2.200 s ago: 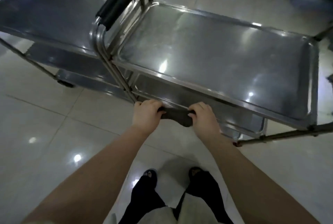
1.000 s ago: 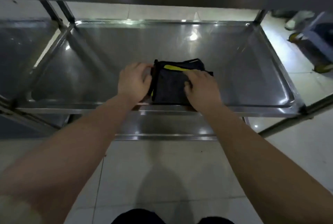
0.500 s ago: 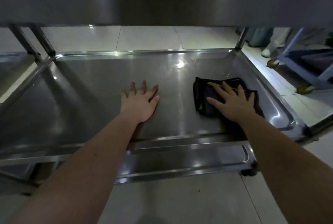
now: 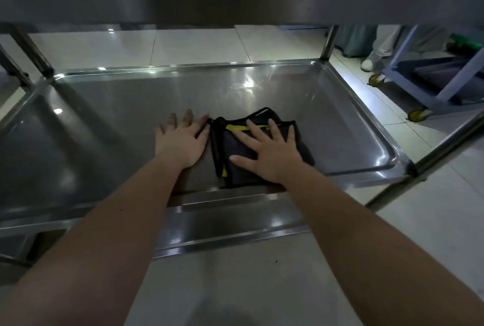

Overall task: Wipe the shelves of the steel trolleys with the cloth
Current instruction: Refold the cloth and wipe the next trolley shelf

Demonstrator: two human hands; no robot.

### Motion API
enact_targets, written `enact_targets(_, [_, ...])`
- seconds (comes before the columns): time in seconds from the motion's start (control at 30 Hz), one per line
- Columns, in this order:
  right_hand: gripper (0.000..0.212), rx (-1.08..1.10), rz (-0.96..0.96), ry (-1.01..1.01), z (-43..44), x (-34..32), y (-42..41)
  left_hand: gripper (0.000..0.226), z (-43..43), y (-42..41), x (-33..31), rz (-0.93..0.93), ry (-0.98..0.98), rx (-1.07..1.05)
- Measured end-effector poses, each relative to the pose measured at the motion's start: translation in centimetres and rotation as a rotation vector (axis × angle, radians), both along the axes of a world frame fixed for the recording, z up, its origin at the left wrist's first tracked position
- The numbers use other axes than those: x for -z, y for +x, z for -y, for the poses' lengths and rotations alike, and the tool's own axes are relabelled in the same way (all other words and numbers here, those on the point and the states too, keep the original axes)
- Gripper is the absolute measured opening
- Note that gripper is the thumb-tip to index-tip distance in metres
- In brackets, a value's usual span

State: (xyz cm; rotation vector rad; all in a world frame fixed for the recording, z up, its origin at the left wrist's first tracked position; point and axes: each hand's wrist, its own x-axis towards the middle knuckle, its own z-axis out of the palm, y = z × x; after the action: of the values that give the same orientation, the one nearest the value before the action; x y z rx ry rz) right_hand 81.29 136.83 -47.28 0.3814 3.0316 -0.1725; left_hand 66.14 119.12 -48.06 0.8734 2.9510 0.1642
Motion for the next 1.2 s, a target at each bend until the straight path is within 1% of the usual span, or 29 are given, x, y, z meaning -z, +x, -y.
enact_targets(0.07, [0.086, 0.093, 0.005, 0.013, -4.9, -0.2, 2.8, 0.052, 0.0, -0.1, 0.1, -0.001, 0.005, -0.005])
enact_targets(0.17, [0.092, 0.323, 0.054, 0.014, -11.4, -0.5, 7.7, 0.054, -0.1, -0.1, 0.1, -0.005, 0.01, -0.005])
enact_targets(0.23, [0.095, 0.44, 0.096, -0.013, -13.4, -0.7, 9.1, 0.055, -0.2, 0.0, 0.2, -0.009, 0.011, -0.004])
enact_targets(0.3, [0.089, 0.49, 0.112, -0.024, -12.3, -0.7, 8.1, 0.055, -0.3, 0.1, 0.2, -0.006, 0.002, -0.005])
enact_targets(0.33, [0.084, 0.466, 0.099, -0.016, -10.6, -0.6, 6.9, 0.054, -0.3, 0.2, 0.2, -0.003, 0.0, -0.009])
enact_targets(0.4, [0.079, 0.301, 0.062, 0.013, -5.4, -0.2, 3.9, 0.054, -0.3, 0.2, 0.1, -0.001, 0.0, -0.014])
enact_targets(0.47, [0.083, 0.095, 0.054, 0.042, 0.8, 0.3, 1.2, 0.052, 0.0, 0.1, 0.0, -0.003, 0.0, -0.016])
enact_targets(0.5, [0.085, 0.025, 0.065, 0.044, 3.1, 0.3, 0.3, 0.051, 0.2, 0.0, 0.0, -0.002, -0.003, -0.013])
enact_targets(0.57, [0.084, -0.031, 0.059, 0.02, 4.4, 0.1, -0.4, 0.05, 0.3, -0.2, 0.0, 0.006, -0.015, -0.007])
enact_targets(0.63, [0.081, -0.023, 0.003, -0.013, 1.7, -0.1, 0.5, 0.05, 0.3, -0.2, 0.0, 0.014, -0.004, -0.004])
enact_targets(0.7, [0.079, 0.056, -0.016, -0.004, -2.9, -0.2, 2.4, 0.05, 0.2, -0.2, -0.1, 0.017, 0.003, -0.007])
enact_targets(0.77, [0.08, 0.213, 0.014, 0.009, -8.2, -0.3, 4.9, 0.051, 0.1, -0.2, 0.0, 0.016, 0.0, -0.014])
enact_targets(0.83, [0.084, 0.378, 0.044, -0.019, -12.5, -0.6, 7.4, 0.052, -0.1, -0.1, 0.1, 0.002, -0.002, -0.014])
enact_targets(0.9, [0.082, 0.48, 0.084, -0.026, -14.4, -0.6, 8.6, 0.052, -0.4, 0.1, 0.1, -0.007, -0.004, -0.014])
enact_targets(0.97, [0.08, 0.532, 0.102, -0.02, -13.5, -0.5, 7.7, 0.052, -0.6, 0.3, 0.1, -0.01, -0.012, -0.015])
enact_targets(1.03, [0.079, 0.48, 0.07, -0.012, -10.1, -0.4, 5.1, 0.052, -0.7, 0.4, 0.0, -0.011, -0.025, -0.015])
enact_targets(1.13, [0.078, 0.2, 0.028, 0.015, -1.6, 0.0, 0.5, 0.052, -0.5, 0.5, -0.1, -0.012, -0.026, -0.013])
enact_targets(1.2, [0.078, 0.052, 0.042, 0.027, 3.0, 0.1, -1.3, 0.051, -0.2, 0.3, -0.2, -0.001, -0.02, -0.009])
